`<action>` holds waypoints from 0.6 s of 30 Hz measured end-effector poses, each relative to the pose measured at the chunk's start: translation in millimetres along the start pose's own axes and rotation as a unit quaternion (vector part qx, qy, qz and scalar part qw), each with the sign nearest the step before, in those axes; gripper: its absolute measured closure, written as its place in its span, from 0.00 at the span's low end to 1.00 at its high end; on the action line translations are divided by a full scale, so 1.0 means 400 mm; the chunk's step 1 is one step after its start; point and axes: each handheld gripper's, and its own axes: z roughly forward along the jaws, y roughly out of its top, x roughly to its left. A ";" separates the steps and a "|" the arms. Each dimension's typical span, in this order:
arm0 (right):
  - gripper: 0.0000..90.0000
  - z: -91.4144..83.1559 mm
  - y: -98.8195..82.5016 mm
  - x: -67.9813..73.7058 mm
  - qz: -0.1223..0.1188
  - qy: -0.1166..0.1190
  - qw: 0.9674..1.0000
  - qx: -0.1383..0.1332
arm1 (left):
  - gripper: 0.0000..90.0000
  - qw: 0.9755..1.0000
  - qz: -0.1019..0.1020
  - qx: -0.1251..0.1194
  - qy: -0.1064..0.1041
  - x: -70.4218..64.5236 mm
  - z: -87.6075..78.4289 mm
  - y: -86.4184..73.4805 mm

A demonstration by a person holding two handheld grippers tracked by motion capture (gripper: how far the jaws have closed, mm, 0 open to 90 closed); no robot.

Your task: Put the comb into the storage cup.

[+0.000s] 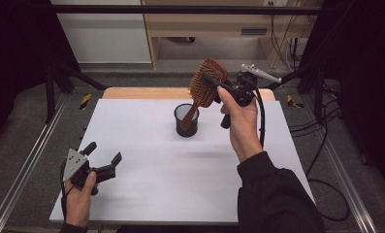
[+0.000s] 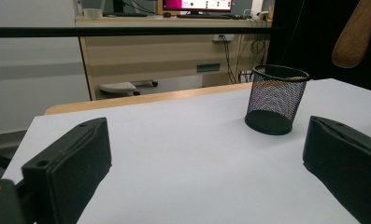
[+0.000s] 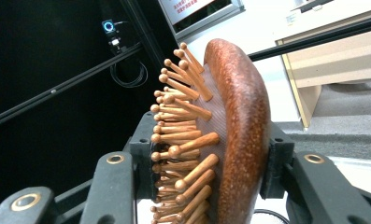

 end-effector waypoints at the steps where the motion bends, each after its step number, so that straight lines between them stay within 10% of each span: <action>1: 0.58 0.003 0.000 0.000 0.001 -0.001 1.000 0.002 | 0.02 1.000 0.001 0.001 -0.001 0.000 0.000 0.000; 18: 0.57 0.060 0.023 -0.021 -0.008 -0.021 1.000 -0.004 | 0.02 1.000 0.007 0.000 -0.015 -0.005 0.001 -0.002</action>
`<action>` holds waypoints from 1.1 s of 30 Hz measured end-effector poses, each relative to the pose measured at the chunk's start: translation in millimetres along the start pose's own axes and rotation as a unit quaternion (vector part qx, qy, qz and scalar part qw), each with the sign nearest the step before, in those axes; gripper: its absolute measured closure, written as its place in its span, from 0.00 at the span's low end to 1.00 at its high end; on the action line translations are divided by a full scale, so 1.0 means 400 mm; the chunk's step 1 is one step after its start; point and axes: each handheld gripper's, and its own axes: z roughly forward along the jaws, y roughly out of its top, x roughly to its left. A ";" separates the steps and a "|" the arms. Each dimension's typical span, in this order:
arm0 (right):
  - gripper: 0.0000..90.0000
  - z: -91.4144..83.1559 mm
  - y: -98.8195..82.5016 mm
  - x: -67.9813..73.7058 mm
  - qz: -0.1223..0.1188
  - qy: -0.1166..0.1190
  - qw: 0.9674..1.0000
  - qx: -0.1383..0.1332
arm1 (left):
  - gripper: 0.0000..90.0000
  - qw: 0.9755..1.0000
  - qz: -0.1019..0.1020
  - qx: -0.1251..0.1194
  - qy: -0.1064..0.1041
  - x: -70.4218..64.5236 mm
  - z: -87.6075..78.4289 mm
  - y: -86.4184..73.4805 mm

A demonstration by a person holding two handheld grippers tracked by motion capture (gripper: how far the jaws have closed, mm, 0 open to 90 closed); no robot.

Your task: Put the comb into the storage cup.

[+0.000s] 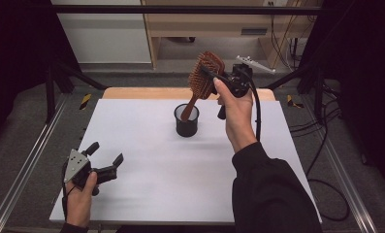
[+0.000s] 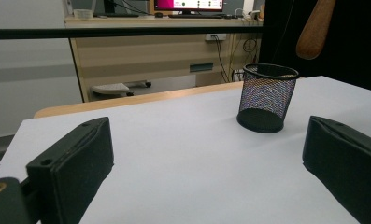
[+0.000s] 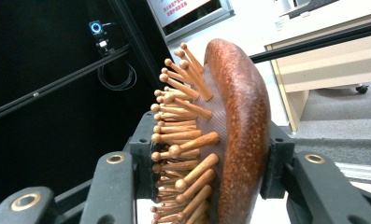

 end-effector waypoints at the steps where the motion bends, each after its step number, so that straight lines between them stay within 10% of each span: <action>1: 0.57 0.004 -0.001 -0.001 -0.001 0.000 1.000 -0.001 | 0.02 1.000 0.000 0.000 0.001 0.000 0.000 0.000; 12: 0.57 0.032 -0.001 -0.013 0.009 -0.005 1.000 -0.002 | 0.03 0.999 -0.032 -0.006 0.006 0.020 0.002 -0.008; 33: 0.57 0.053 0.035 -0.024 -0.023 -0.030 0.999 0.003 | 0.03 1.000 -0.012 -0.005 -0.002 0.012 0.006 -0.008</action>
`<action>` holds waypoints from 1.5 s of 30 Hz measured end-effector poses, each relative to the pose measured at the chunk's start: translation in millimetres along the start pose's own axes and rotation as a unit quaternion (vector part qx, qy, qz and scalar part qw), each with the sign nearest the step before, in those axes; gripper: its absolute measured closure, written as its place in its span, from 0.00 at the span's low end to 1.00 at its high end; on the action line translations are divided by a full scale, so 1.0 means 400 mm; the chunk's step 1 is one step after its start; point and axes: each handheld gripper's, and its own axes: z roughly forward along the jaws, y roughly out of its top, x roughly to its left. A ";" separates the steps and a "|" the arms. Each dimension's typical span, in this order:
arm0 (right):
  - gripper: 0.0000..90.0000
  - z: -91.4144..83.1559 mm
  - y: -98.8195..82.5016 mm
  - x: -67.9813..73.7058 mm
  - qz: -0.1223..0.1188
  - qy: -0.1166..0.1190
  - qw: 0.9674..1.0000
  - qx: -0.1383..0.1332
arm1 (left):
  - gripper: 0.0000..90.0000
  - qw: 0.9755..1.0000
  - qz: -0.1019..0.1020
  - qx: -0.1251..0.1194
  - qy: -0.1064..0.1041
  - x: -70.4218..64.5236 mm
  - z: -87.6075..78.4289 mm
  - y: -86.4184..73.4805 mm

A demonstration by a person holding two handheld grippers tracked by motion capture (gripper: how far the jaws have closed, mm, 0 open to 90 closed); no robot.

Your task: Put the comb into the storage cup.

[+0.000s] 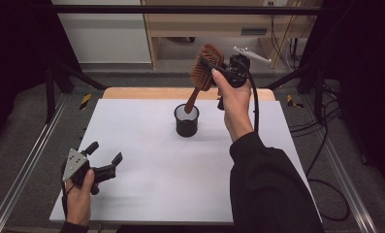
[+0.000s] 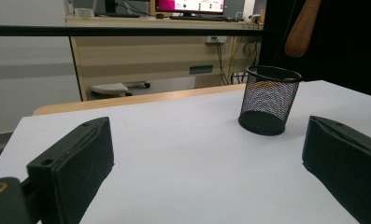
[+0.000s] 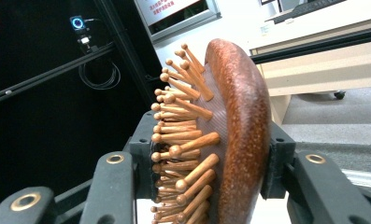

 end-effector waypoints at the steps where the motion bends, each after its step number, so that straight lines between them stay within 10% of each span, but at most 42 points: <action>1: 0.57 0.001 0.000 0.001 -0.001 0.000 1.000 0.001 | 0.03 1.000 0.000 0.000 0.000 0.000 0.000 0.000; 45: 0.57 0.096 -0.062 -0.006 -0.034 -0.016 0.998 0.041 | 0.01 1.000 0.007 -0.004 -0.008 -0.003 0.008 0.000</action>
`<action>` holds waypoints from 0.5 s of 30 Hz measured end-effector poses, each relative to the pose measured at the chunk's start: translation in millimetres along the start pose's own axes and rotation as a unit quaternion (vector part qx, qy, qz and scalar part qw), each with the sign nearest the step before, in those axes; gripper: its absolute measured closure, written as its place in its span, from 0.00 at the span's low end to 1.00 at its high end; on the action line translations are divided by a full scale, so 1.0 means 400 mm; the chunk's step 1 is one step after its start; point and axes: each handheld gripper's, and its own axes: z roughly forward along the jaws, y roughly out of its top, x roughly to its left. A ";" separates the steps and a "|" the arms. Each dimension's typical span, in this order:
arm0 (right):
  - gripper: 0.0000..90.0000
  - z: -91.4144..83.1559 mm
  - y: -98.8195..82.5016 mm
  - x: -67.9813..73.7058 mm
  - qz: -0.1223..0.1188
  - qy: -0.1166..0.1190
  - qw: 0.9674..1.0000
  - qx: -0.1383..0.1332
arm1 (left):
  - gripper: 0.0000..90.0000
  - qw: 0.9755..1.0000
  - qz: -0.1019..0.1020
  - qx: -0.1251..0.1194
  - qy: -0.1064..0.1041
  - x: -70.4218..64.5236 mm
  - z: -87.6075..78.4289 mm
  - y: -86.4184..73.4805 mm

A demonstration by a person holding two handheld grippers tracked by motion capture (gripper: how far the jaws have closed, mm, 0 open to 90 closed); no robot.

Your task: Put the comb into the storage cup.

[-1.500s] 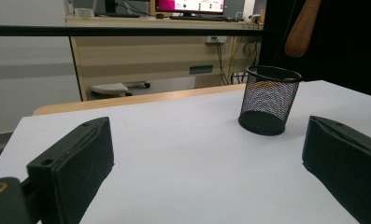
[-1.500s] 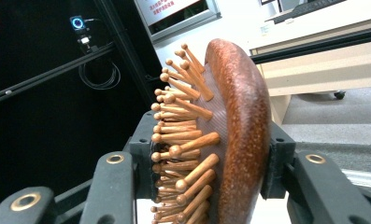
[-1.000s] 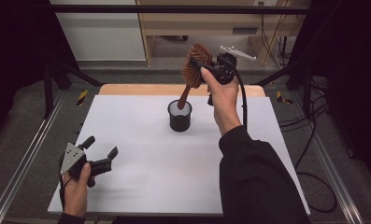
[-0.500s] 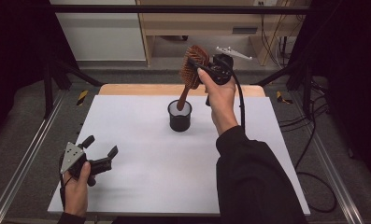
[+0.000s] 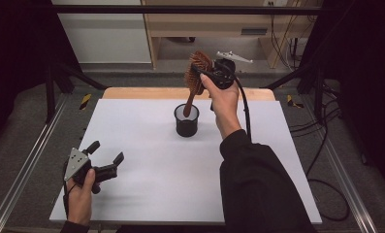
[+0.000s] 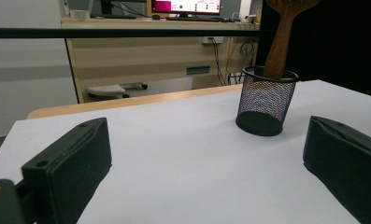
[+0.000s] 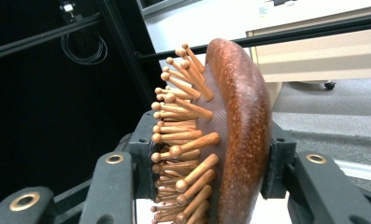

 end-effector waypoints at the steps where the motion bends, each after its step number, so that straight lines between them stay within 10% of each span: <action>1: 0.57 0.005 -0.003 0.000 -0.001 0.000 1.000 0.002 | 0.01 1.000 0.003 -0.001 -0.001 0.000 0.000 0.000; 15: 0.57 0.040 -0.051 -0.013 0.001 -0.001 1.000 0.018 | 0.02 0.999 0.022 -0.022 -0.006 0.022 0.017 0.001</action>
